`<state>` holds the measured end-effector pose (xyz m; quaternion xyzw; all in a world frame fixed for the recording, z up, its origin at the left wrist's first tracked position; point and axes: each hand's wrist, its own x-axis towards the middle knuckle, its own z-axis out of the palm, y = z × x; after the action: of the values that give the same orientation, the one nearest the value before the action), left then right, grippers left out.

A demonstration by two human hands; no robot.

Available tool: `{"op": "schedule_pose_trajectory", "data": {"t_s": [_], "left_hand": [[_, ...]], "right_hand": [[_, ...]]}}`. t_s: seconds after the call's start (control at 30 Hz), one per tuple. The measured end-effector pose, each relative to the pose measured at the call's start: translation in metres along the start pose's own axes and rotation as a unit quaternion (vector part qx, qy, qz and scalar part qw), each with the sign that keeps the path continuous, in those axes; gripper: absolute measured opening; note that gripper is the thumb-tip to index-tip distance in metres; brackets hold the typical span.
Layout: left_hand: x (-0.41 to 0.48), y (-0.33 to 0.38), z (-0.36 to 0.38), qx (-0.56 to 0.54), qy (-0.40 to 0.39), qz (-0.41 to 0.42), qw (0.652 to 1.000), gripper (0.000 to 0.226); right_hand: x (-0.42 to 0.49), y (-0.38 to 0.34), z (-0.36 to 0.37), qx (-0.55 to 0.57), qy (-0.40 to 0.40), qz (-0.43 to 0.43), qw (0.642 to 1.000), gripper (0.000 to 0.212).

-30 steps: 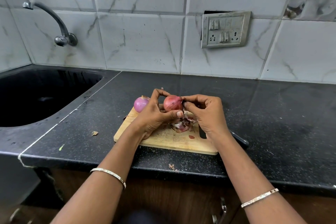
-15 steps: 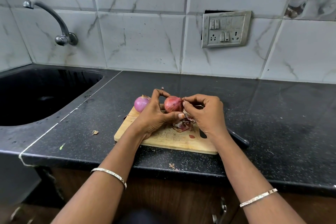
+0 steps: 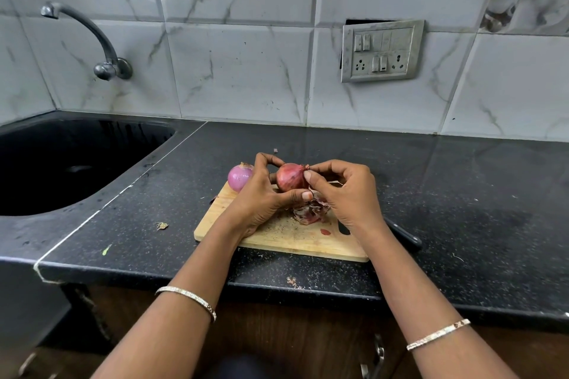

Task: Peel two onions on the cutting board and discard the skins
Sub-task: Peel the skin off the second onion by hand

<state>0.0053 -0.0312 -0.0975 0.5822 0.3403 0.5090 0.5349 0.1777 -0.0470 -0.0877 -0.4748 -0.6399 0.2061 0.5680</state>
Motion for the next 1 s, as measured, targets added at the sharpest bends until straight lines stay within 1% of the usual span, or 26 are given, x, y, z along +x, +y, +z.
{"op": "schedule_pose_trajectory", "data": {"t_s": [0.03,0.1,0.2,0.33,0.57,0.77,0.87,1.0], "left_hand": [[0.0003,-0.0006,-0.0002,0.004,-0.002,-0.001,1.000,0.074],[0.0005,-0.0020,-0.0009,0.015,-0.007,-0.001,1.000,0.077],[0.0015,-0.0034,-0.0017,0.034,-0.008,-0.003,0.999,0.079],[0.0020,-0.0036,-0.0018,0.041,-0.010,-0.002,0.999,0.079],[0.0016,-0.0034,-0.0028,0.022,-0.018,0.000,1.000,0.074],[0.0004,-0.0031,-0.0041,-0.008,-0.007,0.005,1.000,0.065],[0.0019,-0.0039,-0.0052,-0.009,0.002,0.005,1.000,0.062],[0.0033,-0.0050,-0.0050,-0.016,-0.005,0.002,1.000,0.056]], "right_hand": [[0.0000,-0.0002,-0.0002,-0.002,0.004,-0.004,1.000,0.002],[-0.0002,-0.0003,-0.0008,-0.013,0.010,-0.016,1.000,0.005],[-0.0001,0.0002,0.0007,-0.041,0.012,-0.034,0.999,0.010],[0.0000,0.0029,0.0042,-0.076,0.017,-0.047,0.996,0.009],[0.0011,0.0040,0.0042,-0.060,0.004,-0.019,0.998,0.007],[0.0018,0.0027,0.0023,-0.057,0.002,-0.006,0.998,0.004],[0.0021,0.0031,0.0017,-0.054,0.010,0.004,0.999,0.004],[0.0034,0.0053,0.0014,-0.038,0.030,0.026,0.998,0.005]]}}
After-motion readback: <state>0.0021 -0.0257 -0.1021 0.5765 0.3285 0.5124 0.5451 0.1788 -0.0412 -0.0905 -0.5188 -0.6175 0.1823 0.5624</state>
